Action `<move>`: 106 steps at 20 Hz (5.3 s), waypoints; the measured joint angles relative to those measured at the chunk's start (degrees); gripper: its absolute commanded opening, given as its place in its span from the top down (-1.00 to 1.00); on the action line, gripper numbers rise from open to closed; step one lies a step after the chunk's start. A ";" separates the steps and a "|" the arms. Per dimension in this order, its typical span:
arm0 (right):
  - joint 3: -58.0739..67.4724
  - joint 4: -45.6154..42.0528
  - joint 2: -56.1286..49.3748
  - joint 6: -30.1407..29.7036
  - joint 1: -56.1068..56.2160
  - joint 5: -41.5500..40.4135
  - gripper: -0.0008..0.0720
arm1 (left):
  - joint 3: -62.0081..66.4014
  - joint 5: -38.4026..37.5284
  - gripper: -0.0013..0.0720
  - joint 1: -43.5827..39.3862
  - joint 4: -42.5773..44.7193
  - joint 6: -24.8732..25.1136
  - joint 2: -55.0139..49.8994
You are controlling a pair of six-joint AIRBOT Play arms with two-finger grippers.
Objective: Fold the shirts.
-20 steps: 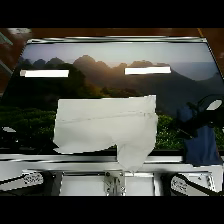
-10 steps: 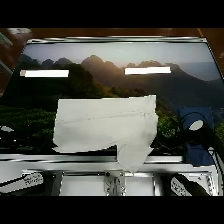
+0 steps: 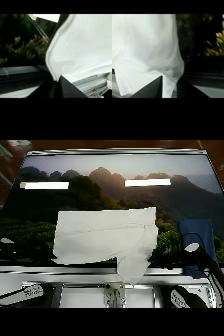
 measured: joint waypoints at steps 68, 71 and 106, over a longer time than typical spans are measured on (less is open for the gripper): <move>54.66 4.02 -25.75 1.20 -0.33 12.04 0.80 | 61.64 0.57 0.85 -40.52 -17.79 -12.00 -26.93; 54.73 3.17 -20.37 2.97 -0.68 16.22 0.80 | 61.64 5.86 0.85 -49.96 -19.85 -11.98 -29.86; 54.73 30.73 -36.59 3.08 40.87 -17.05 -0.60 | 61.66 6.40 0.86 -27.43 -24.94 -11.06 3.06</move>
